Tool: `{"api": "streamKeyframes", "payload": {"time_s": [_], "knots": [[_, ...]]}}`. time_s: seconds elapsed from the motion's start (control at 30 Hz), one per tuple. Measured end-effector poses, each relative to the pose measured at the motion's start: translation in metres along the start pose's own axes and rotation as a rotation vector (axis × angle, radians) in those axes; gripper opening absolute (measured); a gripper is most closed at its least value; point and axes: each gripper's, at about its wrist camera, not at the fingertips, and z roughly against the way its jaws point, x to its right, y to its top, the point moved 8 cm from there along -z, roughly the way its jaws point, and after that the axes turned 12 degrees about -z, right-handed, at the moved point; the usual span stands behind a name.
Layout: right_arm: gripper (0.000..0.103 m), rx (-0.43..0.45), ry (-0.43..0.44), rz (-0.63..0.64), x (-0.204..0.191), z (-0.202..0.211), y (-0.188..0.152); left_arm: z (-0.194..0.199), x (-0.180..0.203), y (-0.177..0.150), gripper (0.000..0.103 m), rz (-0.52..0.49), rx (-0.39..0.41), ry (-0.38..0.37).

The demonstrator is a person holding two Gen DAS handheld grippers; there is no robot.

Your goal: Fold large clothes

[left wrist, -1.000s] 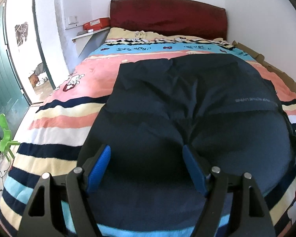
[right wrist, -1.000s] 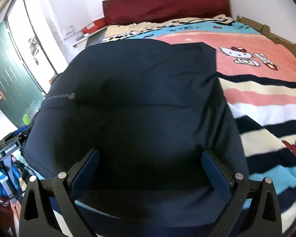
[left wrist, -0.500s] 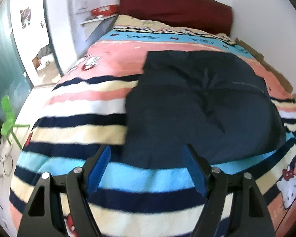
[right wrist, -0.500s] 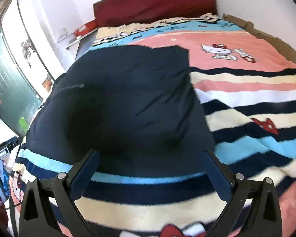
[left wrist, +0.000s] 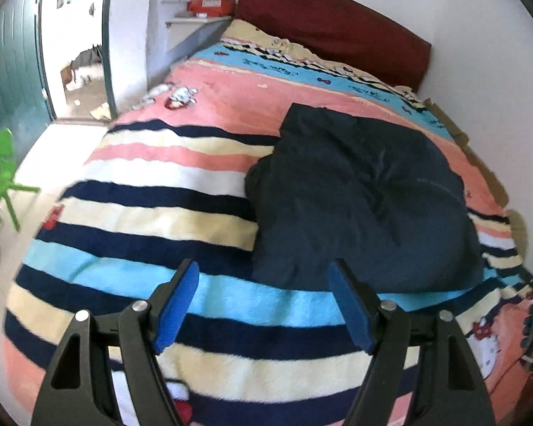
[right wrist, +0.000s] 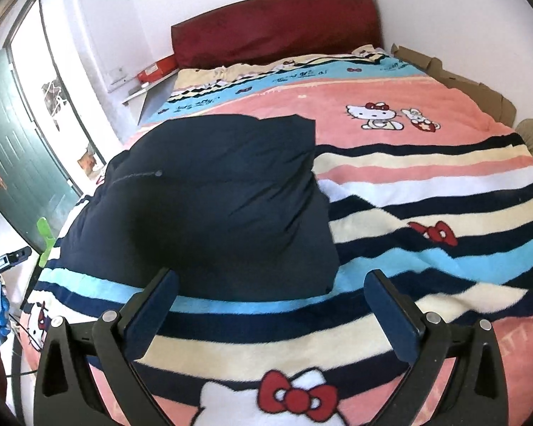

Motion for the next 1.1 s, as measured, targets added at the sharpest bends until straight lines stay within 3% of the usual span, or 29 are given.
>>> {"api": "streamKeyframes", "payload": {"time_s": [0.23, 0.37, 0.43, 0.67, 0.77, 0.93, 1.1], "knots": [[0.102, -0.011, 0.016, -0.079, 0.022, -0.037, 0.033, -0.057, 0.009, 0.034, 0.075, 0.034, -0.056, -0.16], [0.102, -0.081, 0.077, -0.178, 0.033, -0.083, 0.051, -0.098, 0.012, 0.056, 0.075, 0.073, -0.106, -0.231], [0.102, -0.122, 0.104, -0.236, 0.04, -0.108, 0.059, -0.124, 0.017, 0.066, 0.075, 0.096, -0.147, -0.31], [0.102, -0.287, 0.19, -0.33, 0.051, -0.187, 0.066, -0.186, 0.003, 0.083, 0.075, 0.123, -0.24, -0.35], [0.102, -0.353, 0.196, -0.337, 0.056, -0.21, 0.061, -0.206, -0.004, 0.078, 0.083, 0.143, -0.269, -0.379], [0.102, -0.481, 0.342, -0.395, 0.041, -0.236, 0.042, -0.22, -0.006, 0.062, 0.091, 0.167, -0.257, -0.458], [0.102, -0.522, 0.463, -0.375, 0.024, -0.241, 0.032, -0.219, -0.008, 0.049, 0.091, 0.255, -0.187, -0.585]]}}
